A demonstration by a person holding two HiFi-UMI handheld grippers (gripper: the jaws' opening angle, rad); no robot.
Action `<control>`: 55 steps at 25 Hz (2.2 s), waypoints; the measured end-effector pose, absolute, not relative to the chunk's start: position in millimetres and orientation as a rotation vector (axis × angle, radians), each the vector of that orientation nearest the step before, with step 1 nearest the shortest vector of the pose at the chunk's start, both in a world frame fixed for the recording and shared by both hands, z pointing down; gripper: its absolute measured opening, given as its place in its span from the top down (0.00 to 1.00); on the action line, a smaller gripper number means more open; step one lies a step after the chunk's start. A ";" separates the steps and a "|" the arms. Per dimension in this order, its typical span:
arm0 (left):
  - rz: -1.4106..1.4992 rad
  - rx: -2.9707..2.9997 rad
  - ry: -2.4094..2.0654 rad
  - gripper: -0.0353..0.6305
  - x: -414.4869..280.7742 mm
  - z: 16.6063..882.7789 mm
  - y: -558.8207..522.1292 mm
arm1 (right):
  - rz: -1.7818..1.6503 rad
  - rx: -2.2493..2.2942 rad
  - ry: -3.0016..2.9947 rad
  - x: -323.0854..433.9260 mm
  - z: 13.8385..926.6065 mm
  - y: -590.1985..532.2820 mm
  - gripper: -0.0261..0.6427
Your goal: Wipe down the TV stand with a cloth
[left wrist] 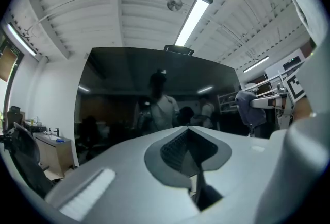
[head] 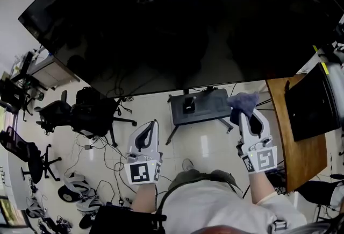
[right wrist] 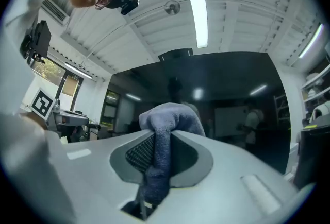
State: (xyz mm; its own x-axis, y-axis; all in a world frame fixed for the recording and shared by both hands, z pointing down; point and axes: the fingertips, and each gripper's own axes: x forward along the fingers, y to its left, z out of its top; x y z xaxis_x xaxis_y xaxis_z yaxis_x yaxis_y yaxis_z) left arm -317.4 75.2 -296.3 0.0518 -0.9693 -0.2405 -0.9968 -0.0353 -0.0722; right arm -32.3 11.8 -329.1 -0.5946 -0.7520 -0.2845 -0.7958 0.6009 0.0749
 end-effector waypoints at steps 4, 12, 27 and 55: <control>0.155 -2.117 1.978 0.95 -316.6 -281.5 6.6 | 0.285 -1.346 2.558 -20.0 -310.0 -52.7 0.87; 0.205 -2.093 1.997 0.95 -275.3 -215.4 -49.2 | 0.309 -1.296 2.528 21.0 -251.5 -104.1 0.87; 0.250 -2.020 1.984 0.95 -256.8 192.8 -158.4 | 0.409 -0.972 2.652 -114.9 112.3 -247.3 0.87; 0.419 -1.840 1.921 0.95 -277.7 344.1 -106.5 | 0.545 -0.932 2.412 -28.7 179.0 -202.8 0.87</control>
State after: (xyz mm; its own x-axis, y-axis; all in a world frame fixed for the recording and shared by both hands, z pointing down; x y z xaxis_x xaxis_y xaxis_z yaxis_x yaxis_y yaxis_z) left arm -277.7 -106.5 344.1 -0.0135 -0.8592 -0.5114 -0.9942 0.0662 -0.0850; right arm -28.7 -202.8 179.0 -0.6447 -0.5058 -0.5732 -0.7032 0.6864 0.1852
